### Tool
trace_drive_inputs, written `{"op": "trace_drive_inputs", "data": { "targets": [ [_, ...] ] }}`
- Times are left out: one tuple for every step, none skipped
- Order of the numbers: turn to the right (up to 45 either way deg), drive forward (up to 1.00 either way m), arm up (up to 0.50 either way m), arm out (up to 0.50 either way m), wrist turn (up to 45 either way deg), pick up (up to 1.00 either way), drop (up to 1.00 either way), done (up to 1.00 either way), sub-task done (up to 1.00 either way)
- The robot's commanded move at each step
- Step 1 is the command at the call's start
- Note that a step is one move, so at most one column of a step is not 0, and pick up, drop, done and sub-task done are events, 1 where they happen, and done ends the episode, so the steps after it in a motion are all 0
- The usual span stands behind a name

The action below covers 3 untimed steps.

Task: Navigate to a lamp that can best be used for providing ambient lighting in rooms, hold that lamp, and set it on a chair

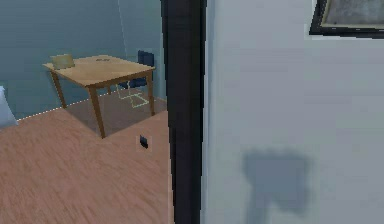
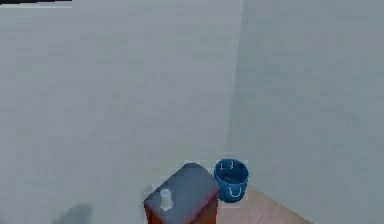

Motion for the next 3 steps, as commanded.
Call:
{"op": "trace_drive_inputs", "data": {
  "targets": [
    [0.0, 0.0, 0.0, 0.24, 0.0, 0.0, 0.0, 0.0, 0.0],
    [0.0, 0.0, 0.0, 0.0, 45.0, 0.0, 0.0, 0.0, 0.0],
    [0.0, 0.0, 0.0, 0.0, 45.0, 0.0, 0.0, 0.0, 0.0]
  ]
}}
